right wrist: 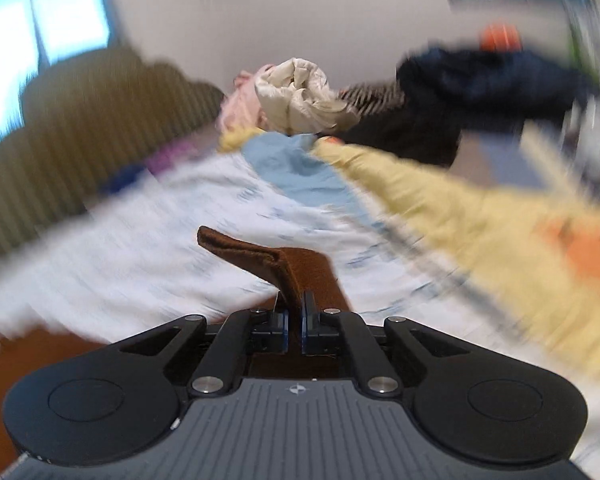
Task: Fold small clothes
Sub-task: 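Carry the held sleeve across the sweater body and open the right gripper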
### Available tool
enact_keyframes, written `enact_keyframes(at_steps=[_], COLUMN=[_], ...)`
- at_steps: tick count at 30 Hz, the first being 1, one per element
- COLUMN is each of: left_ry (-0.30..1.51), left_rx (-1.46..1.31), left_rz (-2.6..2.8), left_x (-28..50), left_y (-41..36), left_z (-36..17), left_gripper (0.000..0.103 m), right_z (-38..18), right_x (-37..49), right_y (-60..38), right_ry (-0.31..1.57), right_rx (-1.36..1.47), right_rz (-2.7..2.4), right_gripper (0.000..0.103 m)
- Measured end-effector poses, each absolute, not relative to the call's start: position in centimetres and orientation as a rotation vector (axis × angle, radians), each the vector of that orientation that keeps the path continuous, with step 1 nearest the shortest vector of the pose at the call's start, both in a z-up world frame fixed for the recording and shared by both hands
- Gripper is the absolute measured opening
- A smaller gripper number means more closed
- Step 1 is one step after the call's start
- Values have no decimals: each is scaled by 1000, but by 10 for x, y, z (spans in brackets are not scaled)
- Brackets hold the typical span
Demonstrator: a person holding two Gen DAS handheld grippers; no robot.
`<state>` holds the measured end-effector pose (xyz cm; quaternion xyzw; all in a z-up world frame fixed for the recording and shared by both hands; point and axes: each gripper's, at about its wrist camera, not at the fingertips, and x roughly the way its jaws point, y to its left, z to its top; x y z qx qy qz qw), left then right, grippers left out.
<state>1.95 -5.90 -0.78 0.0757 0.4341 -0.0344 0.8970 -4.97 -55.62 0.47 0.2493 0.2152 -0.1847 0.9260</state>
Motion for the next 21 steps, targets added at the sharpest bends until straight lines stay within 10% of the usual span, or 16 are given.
enact_keyframes(at_steps=[10,21], left_ry=[872,853], left_rx=[80,24], left_rz=[-22,60], left_x=[24,29], left_y=[-25,15], left_z=[2,4], left_gripper=[103,103], right_z=[7,24], right_x=[-16,26], right_y=[-492,-381], right_ry=[404,470], right_rx=[954,820], right_rz=[32,199], right_gripper=[8,9])
